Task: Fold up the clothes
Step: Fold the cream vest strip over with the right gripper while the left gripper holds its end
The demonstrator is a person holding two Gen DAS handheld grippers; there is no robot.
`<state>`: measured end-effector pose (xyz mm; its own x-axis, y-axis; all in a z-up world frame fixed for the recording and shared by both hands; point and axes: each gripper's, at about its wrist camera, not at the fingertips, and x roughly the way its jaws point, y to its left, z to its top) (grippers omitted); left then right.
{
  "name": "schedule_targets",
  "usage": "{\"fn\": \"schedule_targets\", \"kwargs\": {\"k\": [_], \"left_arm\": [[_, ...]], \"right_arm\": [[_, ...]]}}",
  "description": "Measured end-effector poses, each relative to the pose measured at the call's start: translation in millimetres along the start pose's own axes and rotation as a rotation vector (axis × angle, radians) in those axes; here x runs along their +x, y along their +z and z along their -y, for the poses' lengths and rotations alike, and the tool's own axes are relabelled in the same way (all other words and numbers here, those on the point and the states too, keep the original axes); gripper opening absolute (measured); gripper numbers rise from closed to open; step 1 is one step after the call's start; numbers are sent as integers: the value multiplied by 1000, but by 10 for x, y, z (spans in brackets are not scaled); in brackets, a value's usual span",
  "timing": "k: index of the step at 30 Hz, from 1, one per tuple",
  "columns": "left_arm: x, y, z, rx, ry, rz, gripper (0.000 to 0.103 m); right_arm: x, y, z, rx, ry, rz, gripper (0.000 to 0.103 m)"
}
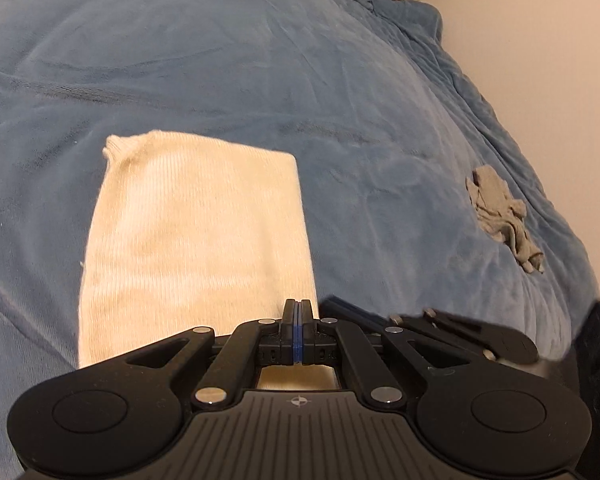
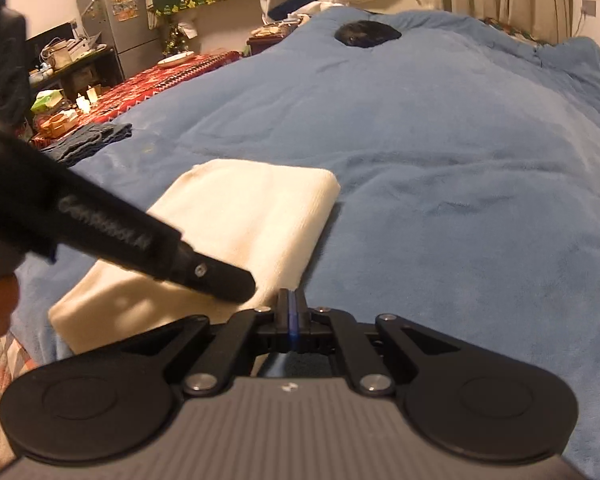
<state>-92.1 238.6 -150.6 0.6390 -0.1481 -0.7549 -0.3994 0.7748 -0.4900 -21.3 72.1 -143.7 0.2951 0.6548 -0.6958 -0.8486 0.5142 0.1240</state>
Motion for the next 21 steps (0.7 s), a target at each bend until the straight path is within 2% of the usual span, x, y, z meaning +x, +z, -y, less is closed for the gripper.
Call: {"fn": "schedule_targets", "kwargs": {"k": [5,11,14,19,21], "left_arm": [[-21,-67,-56,-13,-12,-19,0],[-83,-109,-56,-9,-15,-16,0],[-90,-110,-66,-12,-19,-17,0],[-74,-117,-78,-15,-25,-19,0],[-76,-134,-63,-13,-30,-24,0]], "right_arm": [[-224,-175,-166,-77,57,-4,0],[56,-43,58,3,-43,-17,0],[41,-105,20,4,17,-45,0],[-199,-308,-185,-90,12,-31,0],[-178,-282,-130,-75,5,-29,0]]}}
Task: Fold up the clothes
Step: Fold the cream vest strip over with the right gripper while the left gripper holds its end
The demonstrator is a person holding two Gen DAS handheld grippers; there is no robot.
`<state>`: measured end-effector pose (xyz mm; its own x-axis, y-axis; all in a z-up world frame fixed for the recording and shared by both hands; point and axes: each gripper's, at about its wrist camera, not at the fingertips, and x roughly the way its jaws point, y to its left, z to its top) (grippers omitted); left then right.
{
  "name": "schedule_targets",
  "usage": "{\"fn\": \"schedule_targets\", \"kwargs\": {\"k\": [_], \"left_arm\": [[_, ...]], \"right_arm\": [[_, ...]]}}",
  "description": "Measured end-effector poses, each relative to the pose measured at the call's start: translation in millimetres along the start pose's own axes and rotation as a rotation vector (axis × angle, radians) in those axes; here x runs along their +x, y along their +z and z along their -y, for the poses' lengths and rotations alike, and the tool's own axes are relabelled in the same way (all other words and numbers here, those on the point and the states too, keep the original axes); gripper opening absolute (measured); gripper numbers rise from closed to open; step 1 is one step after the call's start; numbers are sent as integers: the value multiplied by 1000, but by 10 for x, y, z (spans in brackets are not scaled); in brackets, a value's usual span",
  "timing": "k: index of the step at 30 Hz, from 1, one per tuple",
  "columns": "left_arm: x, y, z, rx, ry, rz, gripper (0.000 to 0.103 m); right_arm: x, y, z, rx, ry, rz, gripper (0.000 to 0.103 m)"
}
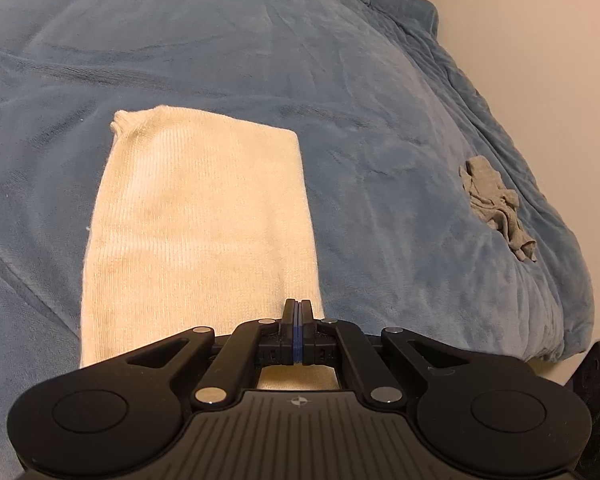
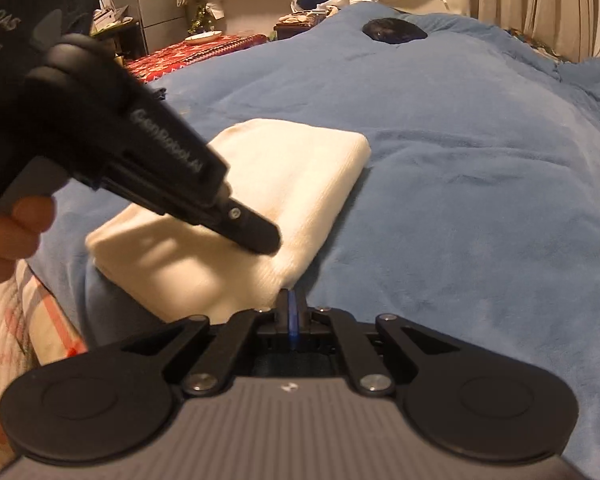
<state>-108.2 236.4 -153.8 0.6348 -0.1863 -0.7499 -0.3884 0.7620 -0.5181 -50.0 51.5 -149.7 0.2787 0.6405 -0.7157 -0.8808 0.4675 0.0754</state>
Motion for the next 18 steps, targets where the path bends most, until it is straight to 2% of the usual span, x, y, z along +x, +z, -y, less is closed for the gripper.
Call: {"fn": "schedule_targets", "kwargs": {"k": [3,9,11,14,18], "left_arm": [[-25,-55,20,7,2,-6,0],[-120,-184,-27,-3,-10,1,0],[-134,-228,-60,-20,-28,-5,1],[-155,-294,-74,-38,-43,-18,1],[-223,-349,-100,-37,-33,-13,1]], "right_arm": [[104,59,98,70,-2,-4,0],[-154,-86,-222,-61,10,-8,1],[-191,-100,-197,-55,10,-12,0],[-159,-69,-122,20,-21,-6,0],[-286,-140,-378,-61,-3,-4,1]]}}
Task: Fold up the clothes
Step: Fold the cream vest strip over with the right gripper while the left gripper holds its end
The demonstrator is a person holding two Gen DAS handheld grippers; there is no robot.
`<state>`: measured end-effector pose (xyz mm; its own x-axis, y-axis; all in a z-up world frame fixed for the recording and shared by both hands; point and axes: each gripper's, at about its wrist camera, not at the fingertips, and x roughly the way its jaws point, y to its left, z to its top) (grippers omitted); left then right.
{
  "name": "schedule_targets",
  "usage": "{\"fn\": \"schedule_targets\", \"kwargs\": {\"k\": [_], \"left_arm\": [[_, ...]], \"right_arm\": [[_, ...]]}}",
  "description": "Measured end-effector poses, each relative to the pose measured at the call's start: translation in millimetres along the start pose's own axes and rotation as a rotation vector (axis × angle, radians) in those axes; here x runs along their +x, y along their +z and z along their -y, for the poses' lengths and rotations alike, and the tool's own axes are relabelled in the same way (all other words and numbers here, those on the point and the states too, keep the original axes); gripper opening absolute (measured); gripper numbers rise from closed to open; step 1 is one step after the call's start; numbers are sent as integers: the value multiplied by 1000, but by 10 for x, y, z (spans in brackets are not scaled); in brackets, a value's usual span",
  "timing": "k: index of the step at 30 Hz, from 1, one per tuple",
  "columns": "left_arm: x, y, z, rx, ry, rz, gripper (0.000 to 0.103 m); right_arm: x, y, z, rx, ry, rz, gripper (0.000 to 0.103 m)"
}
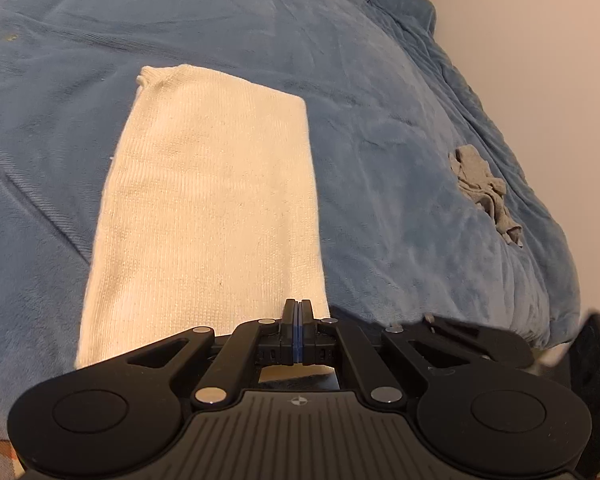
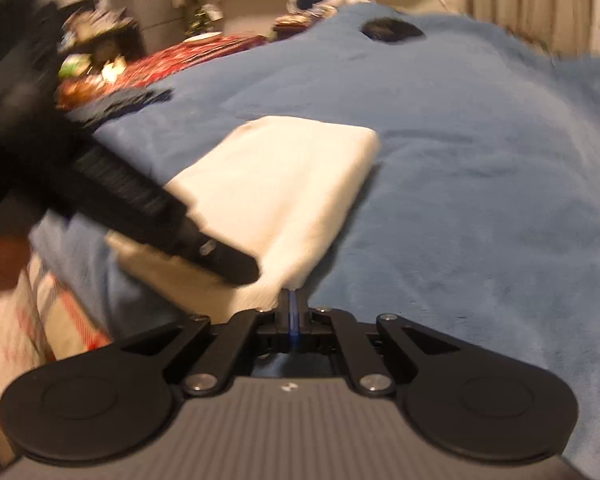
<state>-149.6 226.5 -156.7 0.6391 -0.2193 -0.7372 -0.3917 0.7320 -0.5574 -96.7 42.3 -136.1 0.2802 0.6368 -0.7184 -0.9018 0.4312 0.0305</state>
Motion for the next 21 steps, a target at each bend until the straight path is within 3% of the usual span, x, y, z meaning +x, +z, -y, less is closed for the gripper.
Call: {"fn": "schedule_targets", "kwargs": {"k": [4,8,13,15,21], "left_arm": [[-13,-27,-66,-27,-20,-11,1],[-35,-69,-47,-22,-28,-14,0],[-57,-98,-28,-13,-19,-15,0],[-59,-84,-42,-26,-31,-19,0],[-71,11,21,-22,-27,1,1]], "right_arm": [[-91,-60,-58,-18,29,-16,0],[-37,-21,74,65,-33,-18,1],[-144,-102,-155,-23,17,-24,1],[-195,-103,-111,-9,92,-39,0],[-51,71,174,66,-46,7,1]]}}
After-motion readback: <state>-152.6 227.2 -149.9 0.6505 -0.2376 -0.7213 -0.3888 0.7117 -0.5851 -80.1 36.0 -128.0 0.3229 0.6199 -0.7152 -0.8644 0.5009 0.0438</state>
